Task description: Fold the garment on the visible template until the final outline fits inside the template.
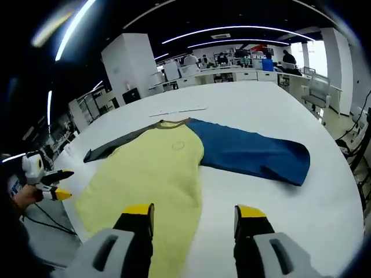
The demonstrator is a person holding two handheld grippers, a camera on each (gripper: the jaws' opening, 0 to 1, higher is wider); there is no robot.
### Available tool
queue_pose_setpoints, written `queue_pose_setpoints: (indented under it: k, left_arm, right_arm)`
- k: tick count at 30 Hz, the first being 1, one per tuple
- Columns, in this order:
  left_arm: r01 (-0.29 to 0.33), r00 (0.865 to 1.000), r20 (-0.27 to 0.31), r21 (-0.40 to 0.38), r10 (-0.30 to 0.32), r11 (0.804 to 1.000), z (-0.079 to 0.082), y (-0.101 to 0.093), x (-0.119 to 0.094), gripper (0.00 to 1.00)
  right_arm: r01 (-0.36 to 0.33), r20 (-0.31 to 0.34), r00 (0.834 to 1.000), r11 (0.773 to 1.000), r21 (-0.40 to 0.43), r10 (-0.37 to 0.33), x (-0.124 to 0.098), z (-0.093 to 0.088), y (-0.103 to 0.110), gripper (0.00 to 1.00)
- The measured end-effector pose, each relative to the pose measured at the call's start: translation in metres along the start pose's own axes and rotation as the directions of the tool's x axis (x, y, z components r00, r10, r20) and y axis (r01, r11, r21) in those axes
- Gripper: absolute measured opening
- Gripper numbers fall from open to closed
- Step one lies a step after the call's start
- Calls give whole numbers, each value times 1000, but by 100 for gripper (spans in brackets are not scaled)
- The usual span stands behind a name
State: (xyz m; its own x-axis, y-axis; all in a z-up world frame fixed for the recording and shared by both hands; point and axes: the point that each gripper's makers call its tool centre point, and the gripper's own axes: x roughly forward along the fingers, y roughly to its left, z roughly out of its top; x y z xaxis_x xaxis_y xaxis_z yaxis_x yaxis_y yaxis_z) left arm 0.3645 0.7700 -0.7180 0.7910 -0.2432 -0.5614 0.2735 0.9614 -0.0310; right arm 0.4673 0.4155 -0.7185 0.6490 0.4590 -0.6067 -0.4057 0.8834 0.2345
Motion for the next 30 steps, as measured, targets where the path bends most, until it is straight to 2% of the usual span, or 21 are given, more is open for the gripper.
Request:
queue_pose_setpoints:
  k: [5,13,19,24,30]
  left_arm:
    - [7,999,35,10,-7,1000,9,-2,-1,88]
    - [10,999,45,37,-12,999,19,-4,-1,90]
    - [19,999,33,44,-21,999,22,-5,0,94]
    - [30,999,37,39,-31,999,26,-8,0,96]
    - [21,999,31,46,-22,999,26,-7,0,94]
  right_arm:
    - [7,9,1000,999,-32,-6,18,20,-16,49]
    - [10,1,1000,996,-93,-10,47,36,-30,42]
    - [12,-16,1000,989,-146,-14,63,39,-29,39]
    - [10,-61,998,978,-208,-23,76,35,-27,30]
    - [0,-78,997,979,-202,-16,91,31,-24,20]
